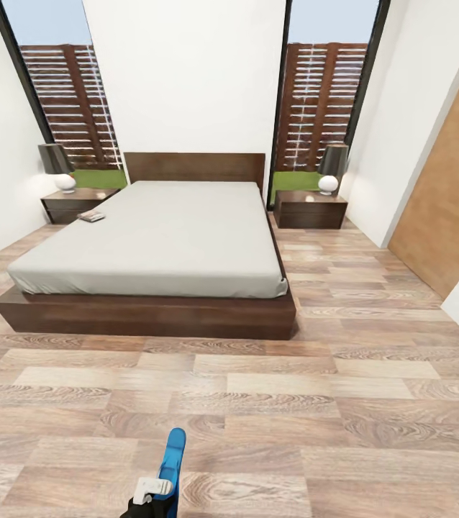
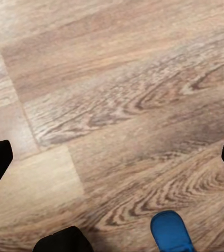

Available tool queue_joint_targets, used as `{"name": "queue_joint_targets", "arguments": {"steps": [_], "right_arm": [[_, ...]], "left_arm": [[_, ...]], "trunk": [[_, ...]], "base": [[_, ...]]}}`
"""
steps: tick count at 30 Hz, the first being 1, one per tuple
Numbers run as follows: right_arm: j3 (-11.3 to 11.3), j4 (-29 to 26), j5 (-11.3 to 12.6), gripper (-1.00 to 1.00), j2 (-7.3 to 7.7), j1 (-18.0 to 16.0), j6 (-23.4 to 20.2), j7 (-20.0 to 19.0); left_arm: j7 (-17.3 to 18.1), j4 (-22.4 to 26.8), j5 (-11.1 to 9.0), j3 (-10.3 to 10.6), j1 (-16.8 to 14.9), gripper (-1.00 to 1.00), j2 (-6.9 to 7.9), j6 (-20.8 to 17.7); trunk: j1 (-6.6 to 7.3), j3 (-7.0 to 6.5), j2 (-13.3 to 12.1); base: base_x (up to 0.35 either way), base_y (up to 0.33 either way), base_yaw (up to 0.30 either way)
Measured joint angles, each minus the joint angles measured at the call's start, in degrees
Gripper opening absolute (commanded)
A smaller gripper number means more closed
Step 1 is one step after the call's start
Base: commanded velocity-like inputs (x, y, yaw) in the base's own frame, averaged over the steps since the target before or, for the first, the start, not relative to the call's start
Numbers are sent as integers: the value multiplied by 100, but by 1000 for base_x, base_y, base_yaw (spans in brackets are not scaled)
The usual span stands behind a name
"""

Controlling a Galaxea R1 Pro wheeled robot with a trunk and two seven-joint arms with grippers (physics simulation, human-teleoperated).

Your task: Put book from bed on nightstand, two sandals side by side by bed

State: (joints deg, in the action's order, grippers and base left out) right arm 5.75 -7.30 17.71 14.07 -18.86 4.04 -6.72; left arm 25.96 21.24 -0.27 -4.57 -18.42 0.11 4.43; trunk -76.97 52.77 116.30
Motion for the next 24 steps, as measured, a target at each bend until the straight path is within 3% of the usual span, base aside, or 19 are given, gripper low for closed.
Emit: {"name": "queue_joint_targets", "arguments": {"steps": [9,19,24], "right_arm": [[-5,0,0,100,0,0,4,0],[-5,0,0,100,-1,0,2,0],[-2,0,0,100,-2,0,4,0]], "left_arm": [[0,0,-7,-1,0,-100,0,0],[0,0,-6,-1,0,-100,0,0],[0,0,-7,-1,-1,-100,0,0]], "trunk": [[2,0,0],[-1,0,0],[2,0,0]], "base": [[-51,0,0],[-273,0,0],[-95,0,0]]}}
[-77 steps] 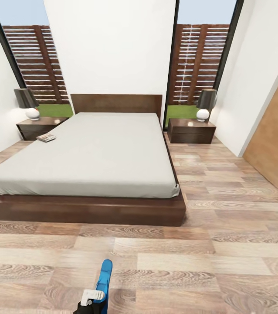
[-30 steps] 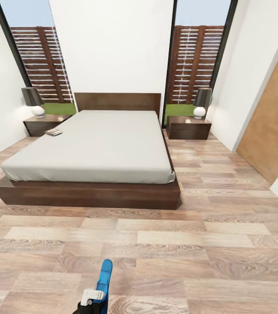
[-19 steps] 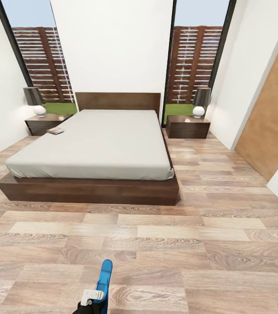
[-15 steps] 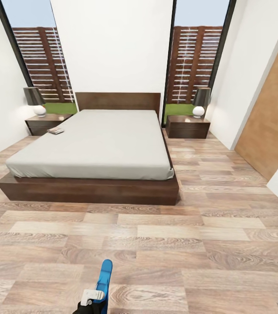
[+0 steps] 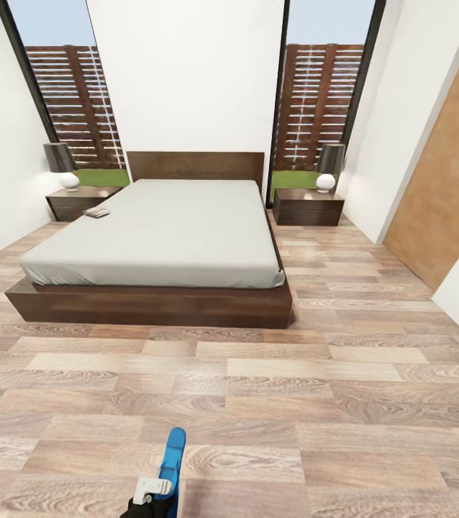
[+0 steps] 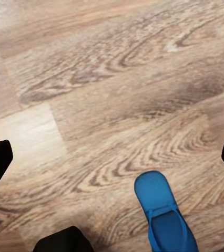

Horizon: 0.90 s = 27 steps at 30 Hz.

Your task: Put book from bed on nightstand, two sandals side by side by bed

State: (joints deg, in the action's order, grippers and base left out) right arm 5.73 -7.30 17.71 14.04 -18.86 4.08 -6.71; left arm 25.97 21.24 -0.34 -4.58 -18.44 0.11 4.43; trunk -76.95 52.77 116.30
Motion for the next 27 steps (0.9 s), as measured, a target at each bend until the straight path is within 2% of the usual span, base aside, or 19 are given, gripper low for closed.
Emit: {"name": "queue_joint_targets", "arguments": {"steps": [11,18,27], "right_arm": [[-3,0,0,100,2,0,11,0],[-4,0,0,100,2,0,12,0],[-4,0,0,100,0,0,13,0]], "left_arm": [[0,0,0,0,1,-100,0,0],[0,0,1,0,0,-100,0,0],[0,-1,2,0,1,-100,0,0]], "trunk": [[1,0,0],[-1,0,0],[1,0,0]], "base": [[-7,0,0],[-179,0,0],[-20,0,0]]}}
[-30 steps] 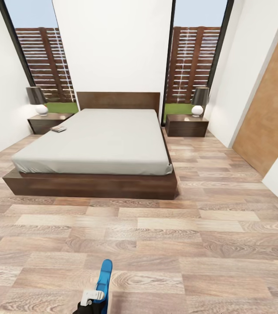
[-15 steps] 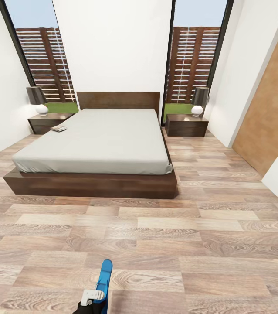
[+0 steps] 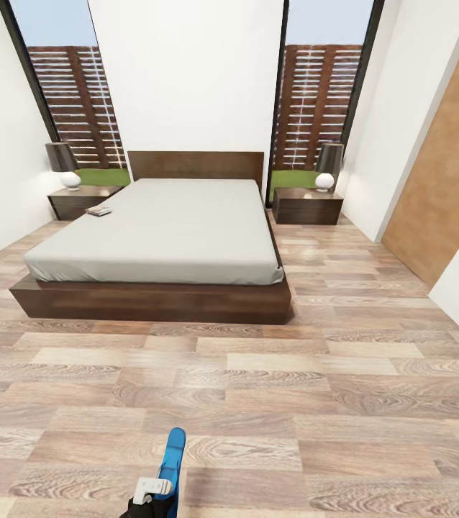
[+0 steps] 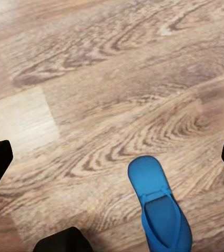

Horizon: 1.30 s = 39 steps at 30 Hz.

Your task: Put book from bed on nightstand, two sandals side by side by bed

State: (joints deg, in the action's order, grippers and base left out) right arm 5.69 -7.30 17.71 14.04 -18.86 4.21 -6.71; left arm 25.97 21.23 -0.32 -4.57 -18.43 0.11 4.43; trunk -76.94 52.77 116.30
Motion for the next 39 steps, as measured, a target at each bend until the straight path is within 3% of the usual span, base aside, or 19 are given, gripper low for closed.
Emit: {"name": "queue_joint_targets", "arguments": {"steps": [39], "right_arm": [[0,-2,0,100,2,0,0,0]], "left_arm": [[0,1,-2,-1,-1,-100,0,0]], "trunk": [[-1,0,0]], "base": [[-58,0,0]]}}
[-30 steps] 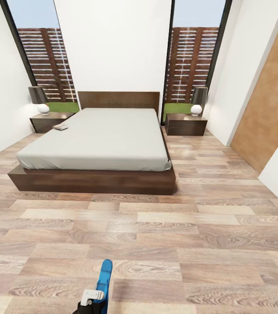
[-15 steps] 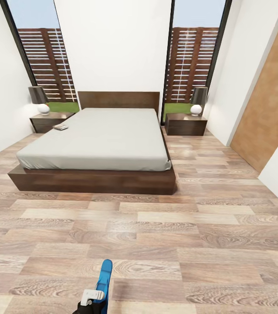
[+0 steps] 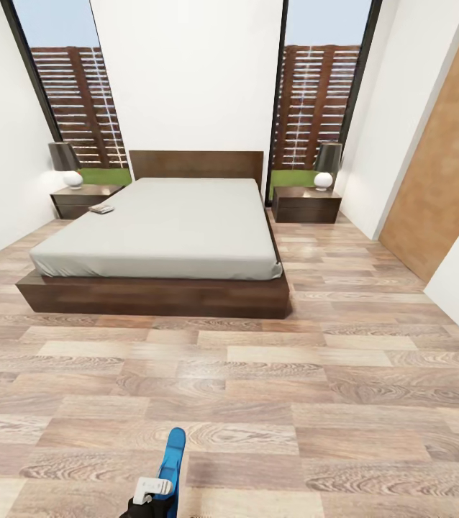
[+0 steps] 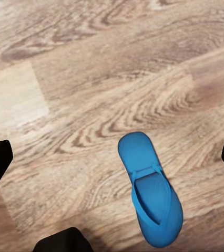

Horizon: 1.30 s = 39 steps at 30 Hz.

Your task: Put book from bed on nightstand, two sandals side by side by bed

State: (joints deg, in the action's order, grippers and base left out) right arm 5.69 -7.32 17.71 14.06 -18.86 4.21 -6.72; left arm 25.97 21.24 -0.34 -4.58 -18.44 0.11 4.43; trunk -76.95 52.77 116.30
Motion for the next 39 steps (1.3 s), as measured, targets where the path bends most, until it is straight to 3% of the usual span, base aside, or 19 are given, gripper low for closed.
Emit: {"name": "queue_joint_targets", "arguments": {"steps": [39], "right_arm": [[0,2,0,100,-2,0,1,1]], "left_arm": [[-1,-2,0,3,2,-100,-1,1]], "trunk": [[1,0,0]], "base": [[-1,-28,0]]}}
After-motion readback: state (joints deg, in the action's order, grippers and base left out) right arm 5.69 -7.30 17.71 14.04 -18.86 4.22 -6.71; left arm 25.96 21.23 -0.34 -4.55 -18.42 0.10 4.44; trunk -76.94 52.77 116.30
